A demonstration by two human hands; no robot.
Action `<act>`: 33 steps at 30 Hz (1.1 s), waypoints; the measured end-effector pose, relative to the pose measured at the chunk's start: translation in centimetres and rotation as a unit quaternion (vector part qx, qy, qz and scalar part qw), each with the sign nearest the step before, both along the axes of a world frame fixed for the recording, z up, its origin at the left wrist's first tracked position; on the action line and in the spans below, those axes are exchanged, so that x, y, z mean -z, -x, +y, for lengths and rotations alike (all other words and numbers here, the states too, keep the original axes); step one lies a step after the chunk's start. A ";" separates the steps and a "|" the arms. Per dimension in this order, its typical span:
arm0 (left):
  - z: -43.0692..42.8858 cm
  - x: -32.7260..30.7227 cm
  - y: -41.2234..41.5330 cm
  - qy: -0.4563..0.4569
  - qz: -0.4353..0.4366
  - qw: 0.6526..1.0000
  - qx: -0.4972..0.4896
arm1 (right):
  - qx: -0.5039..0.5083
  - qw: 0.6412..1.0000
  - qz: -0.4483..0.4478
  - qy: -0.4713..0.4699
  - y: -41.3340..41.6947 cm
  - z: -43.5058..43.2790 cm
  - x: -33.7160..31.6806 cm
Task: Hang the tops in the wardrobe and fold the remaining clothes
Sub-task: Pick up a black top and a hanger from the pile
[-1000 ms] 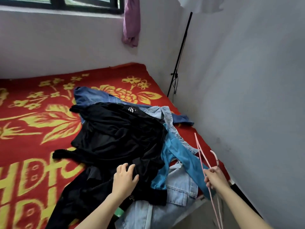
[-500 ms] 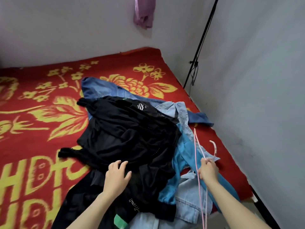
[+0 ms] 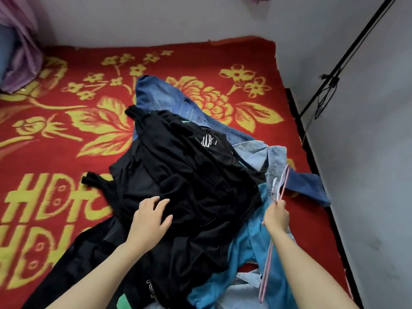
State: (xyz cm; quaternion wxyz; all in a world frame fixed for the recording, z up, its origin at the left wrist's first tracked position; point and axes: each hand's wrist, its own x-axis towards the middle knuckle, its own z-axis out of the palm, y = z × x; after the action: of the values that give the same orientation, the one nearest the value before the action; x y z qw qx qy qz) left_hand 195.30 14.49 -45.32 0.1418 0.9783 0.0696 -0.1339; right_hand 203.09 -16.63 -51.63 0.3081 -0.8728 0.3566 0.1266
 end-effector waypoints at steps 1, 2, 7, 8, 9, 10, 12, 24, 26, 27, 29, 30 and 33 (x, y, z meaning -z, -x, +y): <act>-0.5 0.2 -0.1 0.000 0.007 1.000 -0.007 | -0.009 1.000 0.012 0.009 -0.6 0.0 0.7; -0.9 0.4 0.0 0.001 0.013 1.000 -0.011 | -0.016 1.000 0.021 0.014 -0.9 0.2 1.5; -0.8 0.9 -0.9 -0.002 0.028 0.998 -0.056 | -0.017 0.999 0.021 -0.029 -3.1 1.2 4.8; -0.5 1.1 -1.2 -0.003 0.027 0.998 -0.064 | -0.011 0.998 0.031 -0.051 -3.6 1.4 5.7; -0.2 1.1 -1.3 -0.001 0.025 0.997 -0.073 | -0.002 0.996 0.038 -0.078 -4.0 1.8 6.3; 0.1 1.2 -1.5 -0.001 0.024 0.996 -0.081 | 0.016 0.993 0.041 -0.107 -4.3 2.4 6.9; 0.8 1.2 -1.4 -0.006 0.028 0.995 -0.092 | 0.060 0.988 0.041 -0.139 -4.4 3.6 8.0; 3.4 1.1 0.3 0.024 0.004 0.993 -0.119 | 0.114 0.988 0.044 -0.092 -1.9 5.3 8.4; 3.7 0.6 1.1 0.038 -0.007 0.993 -0.113 | 0.109 0.985 0.009 -0.131 -0.8 4.7 7.4; 3.9 0.4 1.4 0.047 -0.016 0.993 -0.112 | 0.116 0.980 -0.008 -0.160 -0.4 4.6 6.7; 4.6 -0.4 1.9 0.068 -0.037 0.991 -0.107 | 0.138 0.973 -0.050 -0.180 0.1 4.7 4.8; 4.9 -0.7 2.2 0.077 -0.043 0.991 -0.103 | 0.148 0.969 -0.067 -0.187 0.4 4.9 3.6; 5.8 -1.6 3.3 0.098 -0.050 0.990 -0.083 | 0.190 0.946 -0.104 -0.242 1.7 6.1 0.6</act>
State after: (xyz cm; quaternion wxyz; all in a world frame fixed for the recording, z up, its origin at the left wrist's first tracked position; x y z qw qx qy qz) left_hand 192.01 20.26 -43.74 0.2506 0.9561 0.1298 -0.0788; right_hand 201.41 -10.57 -52.22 0.5640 -0.6963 0.4403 0.0571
